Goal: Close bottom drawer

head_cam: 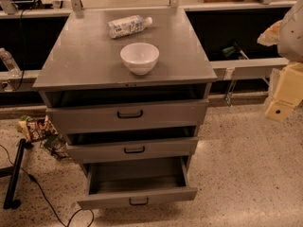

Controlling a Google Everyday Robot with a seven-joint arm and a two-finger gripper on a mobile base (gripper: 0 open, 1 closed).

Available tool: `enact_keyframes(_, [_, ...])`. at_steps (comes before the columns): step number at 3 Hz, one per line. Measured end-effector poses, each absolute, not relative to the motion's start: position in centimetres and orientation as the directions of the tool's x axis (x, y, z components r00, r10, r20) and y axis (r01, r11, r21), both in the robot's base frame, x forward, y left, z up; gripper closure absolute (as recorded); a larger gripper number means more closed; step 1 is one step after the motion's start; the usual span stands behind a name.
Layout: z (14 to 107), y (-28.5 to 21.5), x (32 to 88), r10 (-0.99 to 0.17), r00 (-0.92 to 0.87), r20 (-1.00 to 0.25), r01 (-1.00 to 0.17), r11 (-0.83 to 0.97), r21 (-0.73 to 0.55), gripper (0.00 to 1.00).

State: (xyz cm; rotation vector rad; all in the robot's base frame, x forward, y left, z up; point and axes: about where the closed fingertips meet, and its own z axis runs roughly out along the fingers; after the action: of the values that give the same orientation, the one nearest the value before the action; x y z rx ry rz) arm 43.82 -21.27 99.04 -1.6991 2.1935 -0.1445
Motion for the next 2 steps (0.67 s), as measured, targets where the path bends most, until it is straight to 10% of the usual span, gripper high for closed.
enact_keyframes(2, [99.13,-21.23,43.78,-0.953,-0.206,-0.222,-0.912,0.269,-0.308,0.13])
